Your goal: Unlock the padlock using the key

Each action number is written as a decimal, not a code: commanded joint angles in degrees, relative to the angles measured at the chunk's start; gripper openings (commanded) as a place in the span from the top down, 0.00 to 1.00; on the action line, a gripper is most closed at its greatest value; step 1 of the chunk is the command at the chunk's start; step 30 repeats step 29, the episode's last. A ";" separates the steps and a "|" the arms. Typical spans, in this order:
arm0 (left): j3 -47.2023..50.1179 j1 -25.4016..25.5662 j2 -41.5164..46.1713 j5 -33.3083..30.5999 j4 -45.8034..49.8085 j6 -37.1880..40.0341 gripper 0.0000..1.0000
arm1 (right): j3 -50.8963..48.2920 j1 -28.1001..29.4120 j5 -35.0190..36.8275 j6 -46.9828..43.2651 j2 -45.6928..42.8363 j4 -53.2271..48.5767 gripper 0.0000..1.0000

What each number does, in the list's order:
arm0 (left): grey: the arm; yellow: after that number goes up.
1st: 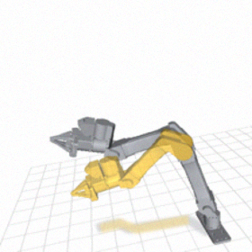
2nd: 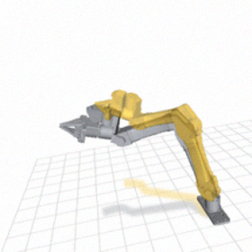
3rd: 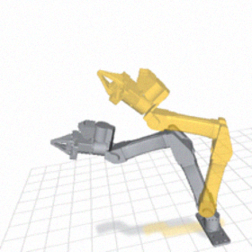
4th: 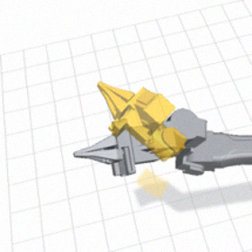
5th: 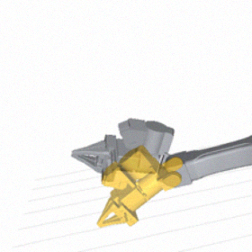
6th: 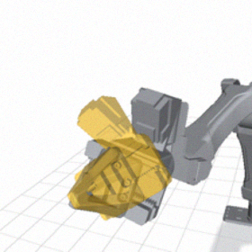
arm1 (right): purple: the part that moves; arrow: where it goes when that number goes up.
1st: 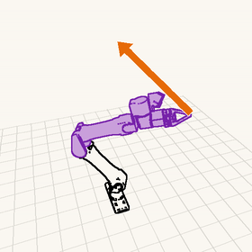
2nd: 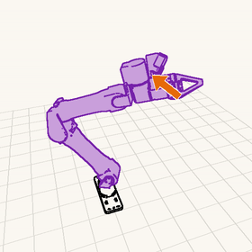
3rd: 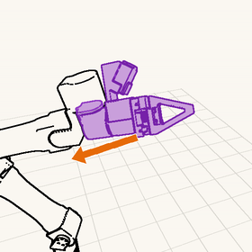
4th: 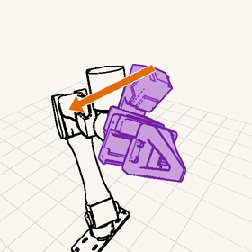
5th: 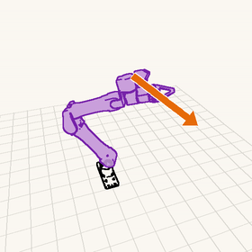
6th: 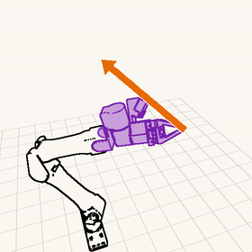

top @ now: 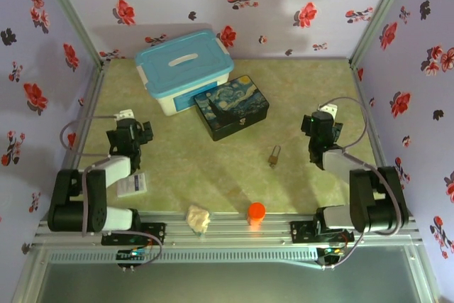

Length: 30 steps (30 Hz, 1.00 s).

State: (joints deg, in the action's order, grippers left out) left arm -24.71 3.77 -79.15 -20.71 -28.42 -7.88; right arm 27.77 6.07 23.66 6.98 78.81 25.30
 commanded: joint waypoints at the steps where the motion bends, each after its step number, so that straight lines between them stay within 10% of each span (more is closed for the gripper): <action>1: 1.93 -1.44 -2.34 1.85 -17.33 4.66 0.00 | -3.41 -3.00 -2.44 -0.65 3.68 15.86 0.17; 5: 6.20 -4.04 -9.82 7.01 -31.50 3.52 0.00 | -5.22 -4.57 -6.76 0.11 7.61 22.38 0.17; 9: 3.23 -3.77 -9.13 9.13 -24.25 4.21 0.00 | -4.88 -4.75 -9.04 -0.57 10.01 23.75 0.01; 30: 3.26 -3.71 -9.29 8.73 -24.67 4.47 0.00 | -5.93 -4.83 -10.10 -1.09 10.49 25.95 0.01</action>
